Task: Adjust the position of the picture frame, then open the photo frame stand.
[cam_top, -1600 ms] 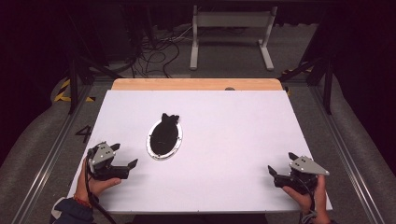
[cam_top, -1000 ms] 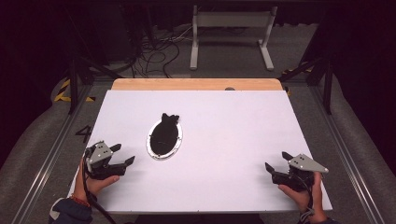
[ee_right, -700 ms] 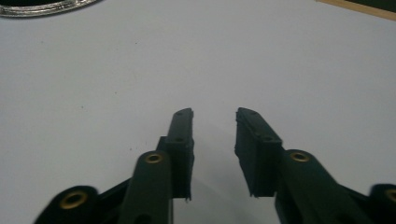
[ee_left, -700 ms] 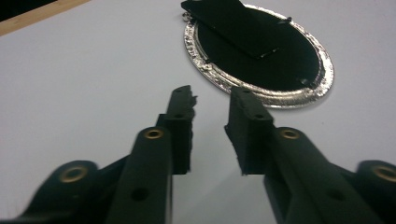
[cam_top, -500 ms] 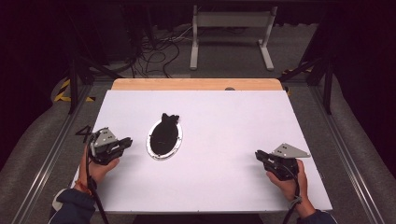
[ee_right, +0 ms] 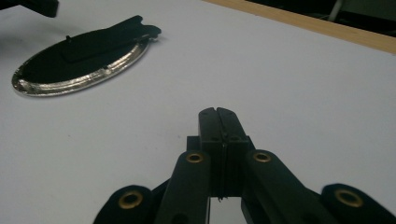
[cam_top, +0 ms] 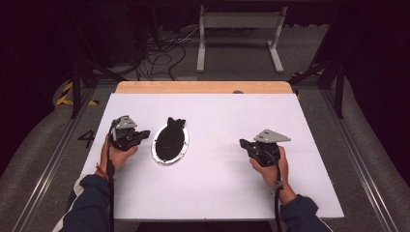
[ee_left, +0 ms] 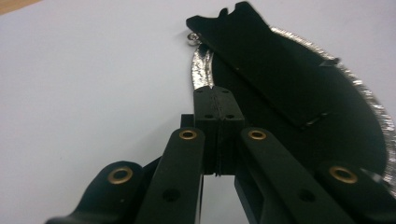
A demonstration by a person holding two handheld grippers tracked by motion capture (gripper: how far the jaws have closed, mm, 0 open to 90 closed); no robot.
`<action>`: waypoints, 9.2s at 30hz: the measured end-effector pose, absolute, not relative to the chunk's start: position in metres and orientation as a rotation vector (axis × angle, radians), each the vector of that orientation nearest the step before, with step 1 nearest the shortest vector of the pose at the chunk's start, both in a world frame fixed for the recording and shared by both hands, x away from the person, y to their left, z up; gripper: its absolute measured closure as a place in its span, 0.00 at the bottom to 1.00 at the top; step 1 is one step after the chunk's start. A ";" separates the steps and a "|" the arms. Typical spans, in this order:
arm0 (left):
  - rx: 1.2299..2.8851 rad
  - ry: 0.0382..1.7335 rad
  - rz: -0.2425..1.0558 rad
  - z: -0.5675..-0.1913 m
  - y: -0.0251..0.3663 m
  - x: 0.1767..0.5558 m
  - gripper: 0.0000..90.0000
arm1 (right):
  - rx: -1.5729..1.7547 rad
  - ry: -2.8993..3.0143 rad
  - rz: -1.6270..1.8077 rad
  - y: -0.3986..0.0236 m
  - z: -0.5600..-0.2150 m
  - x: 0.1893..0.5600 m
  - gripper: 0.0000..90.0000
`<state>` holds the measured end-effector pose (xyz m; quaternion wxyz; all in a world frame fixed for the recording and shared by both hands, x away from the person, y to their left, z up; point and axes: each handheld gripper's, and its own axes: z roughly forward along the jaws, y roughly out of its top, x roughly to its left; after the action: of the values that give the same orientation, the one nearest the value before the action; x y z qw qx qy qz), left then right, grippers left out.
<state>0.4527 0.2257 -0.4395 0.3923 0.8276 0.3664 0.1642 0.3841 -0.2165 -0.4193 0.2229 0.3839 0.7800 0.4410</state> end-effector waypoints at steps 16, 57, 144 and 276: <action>2.208 1.004 0.407 -0.459 0.205 0.479 1.00 | 1.117 2.255 1.195 -0.160 -0.439 0.424 1.00; 2.201 0.775 0.244 -0.464 0.104 0.454 1.00 | 1.196 2.331 1.072 -0.176 -0.458 0.418 1.00; 2.172 0.543 0.488 -0.449 0.164 0.331 0.31 | 0.927 2.305 1.105 -0.235 -0.429 0.360 0.90; 2.330 0.443 0.187 -0.461 0.049 0.364 1.00 | 1.120 2.386 0.965 -0.243 -0.450 0.426 1.00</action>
<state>0.3637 0.0491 -0.4606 0.3720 0.9091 0.1730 0.0729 0.4262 -0.2433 -0.4503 0.1663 0.3935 0.8382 0.3390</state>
